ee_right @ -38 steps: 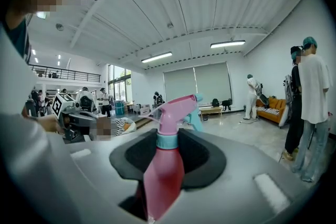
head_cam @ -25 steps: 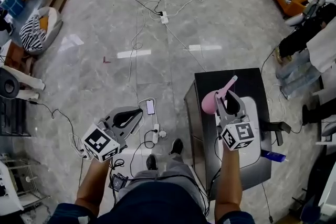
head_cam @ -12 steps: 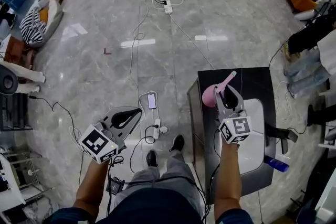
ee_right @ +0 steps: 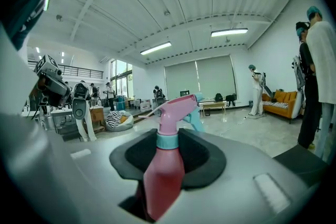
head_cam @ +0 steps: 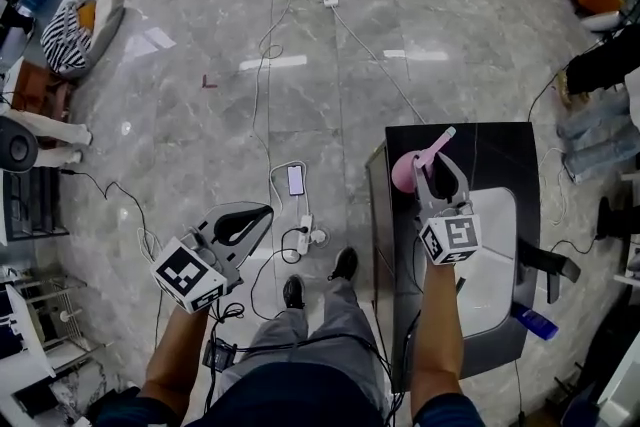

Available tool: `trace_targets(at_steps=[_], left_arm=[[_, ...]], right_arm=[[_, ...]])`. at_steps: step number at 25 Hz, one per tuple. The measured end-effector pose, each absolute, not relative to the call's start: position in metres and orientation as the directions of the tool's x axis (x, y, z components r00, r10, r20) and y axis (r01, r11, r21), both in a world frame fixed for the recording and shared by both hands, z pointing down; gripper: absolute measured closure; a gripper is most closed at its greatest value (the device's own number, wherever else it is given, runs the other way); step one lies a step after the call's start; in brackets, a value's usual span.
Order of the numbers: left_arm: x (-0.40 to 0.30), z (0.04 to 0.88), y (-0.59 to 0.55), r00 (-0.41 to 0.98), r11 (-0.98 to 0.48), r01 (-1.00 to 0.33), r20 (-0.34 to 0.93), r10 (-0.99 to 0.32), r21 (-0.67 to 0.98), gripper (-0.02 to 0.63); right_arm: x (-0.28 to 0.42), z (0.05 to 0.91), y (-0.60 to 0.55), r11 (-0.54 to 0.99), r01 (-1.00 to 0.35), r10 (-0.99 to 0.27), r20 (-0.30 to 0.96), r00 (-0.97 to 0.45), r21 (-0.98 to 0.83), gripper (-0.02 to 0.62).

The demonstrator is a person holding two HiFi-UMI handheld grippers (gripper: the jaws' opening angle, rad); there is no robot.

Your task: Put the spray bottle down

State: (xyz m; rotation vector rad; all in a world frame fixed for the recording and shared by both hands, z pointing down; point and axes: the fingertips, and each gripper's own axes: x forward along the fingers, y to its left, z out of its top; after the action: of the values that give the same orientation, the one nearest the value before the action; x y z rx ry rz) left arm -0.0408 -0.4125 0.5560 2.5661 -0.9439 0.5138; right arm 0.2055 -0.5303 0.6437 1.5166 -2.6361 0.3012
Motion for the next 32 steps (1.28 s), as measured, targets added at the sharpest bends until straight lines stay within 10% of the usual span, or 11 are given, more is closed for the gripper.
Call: trace_targets(at_steps=[32], left_arm=[[-0.044,0.551,-0.405,0.711,-0.705,-0.678,0.429,-0.557,0.207,0.600]], right_arm=[[0.206,0.675,-0.518,0.496,-0.865,-0.827,0.263,-0.498,-0.078,0.421]])
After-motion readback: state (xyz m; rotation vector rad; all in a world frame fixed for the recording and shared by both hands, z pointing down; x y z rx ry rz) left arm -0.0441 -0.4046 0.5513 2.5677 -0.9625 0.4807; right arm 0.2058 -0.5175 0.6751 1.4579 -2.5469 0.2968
